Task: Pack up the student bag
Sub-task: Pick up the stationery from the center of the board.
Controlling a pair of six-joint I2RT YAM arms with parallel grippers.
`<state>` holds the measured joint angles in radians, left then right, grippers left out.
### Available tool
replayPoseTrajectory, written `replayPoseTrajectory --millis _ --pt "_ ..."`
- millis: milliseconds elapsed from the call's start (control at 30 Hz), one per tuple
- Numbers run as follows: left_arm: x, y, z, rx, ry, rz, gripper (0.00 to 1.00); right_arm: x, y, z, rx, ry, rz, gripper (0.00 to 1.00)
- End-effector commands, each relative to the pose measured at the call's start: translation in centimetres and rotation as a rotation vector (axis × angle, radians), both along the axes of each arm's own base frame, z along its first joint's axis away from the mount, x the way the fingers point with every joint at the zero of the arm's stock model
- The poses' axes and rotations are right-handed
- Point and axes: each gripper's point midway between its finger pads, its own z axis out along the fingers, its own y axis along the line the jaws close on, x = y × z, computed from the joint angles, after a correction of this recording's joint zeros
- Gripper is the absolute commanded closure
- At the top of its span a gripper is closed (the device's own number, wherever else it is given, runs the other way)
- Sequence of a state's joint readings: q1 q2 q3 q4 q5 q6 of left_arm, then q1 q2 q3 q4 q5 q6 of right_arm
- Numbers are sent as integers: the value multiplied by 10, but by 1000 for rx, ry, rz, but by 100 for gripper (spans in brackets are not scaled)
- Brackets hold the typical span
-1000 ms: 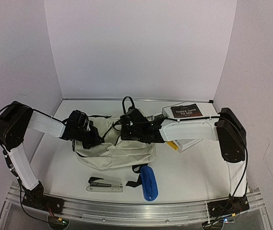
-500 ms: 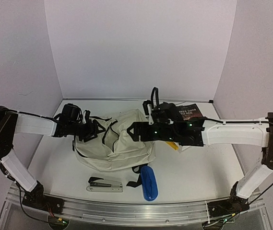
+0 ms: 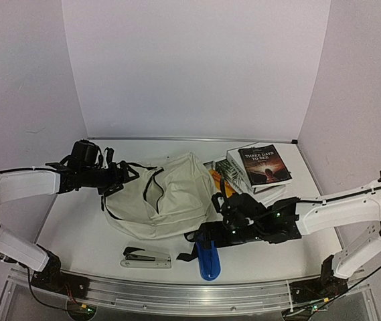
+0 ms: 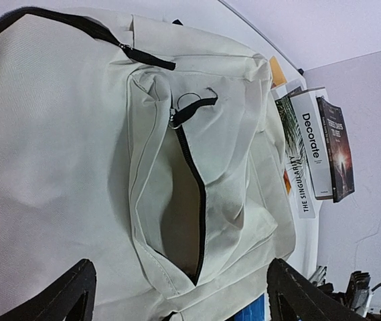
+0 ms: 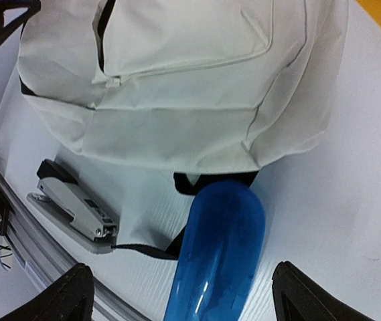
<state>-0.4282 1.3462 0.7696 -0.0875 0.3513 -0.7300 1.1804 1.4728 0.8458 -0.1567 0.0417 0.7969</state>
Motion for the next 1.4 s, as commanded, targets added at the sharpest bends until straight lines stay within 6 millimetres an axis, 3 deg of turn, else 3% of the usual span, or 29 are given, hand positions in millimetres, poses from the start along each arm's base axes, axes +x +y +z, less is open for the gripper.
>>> replayPoseTrajectory --millis 0,100,267,667,800,933,1033,1367 --pt "-6 9 2 30 -1 17 11 -28 6 -16 -14 76 4 8" --pt "-8 10 1 34 4 17 11 -42 8 -30 -56 99 16 8" --pt "-10 10 1 37 4 15 10 -49 -6 -53 -159 110 -44 9" --pt "-13 13 1 41 2 16 10 -55 -7 -78 -246 113 -51 22" --pt "-16 14 2 40 1 13 10 -56 -4 -77 -252 98 -49 22" --pt "-21 9 5 49 0 -19 9 -53 -10 -77 -260 86 -74 41" --pt "-27 -4 10 53 4 -73 8 -49 -17 -68 -257 60 -94 53" --pt "-73 -77 61 -102 -34 -396 6 -39 -10 19 -119 -110 10 53"
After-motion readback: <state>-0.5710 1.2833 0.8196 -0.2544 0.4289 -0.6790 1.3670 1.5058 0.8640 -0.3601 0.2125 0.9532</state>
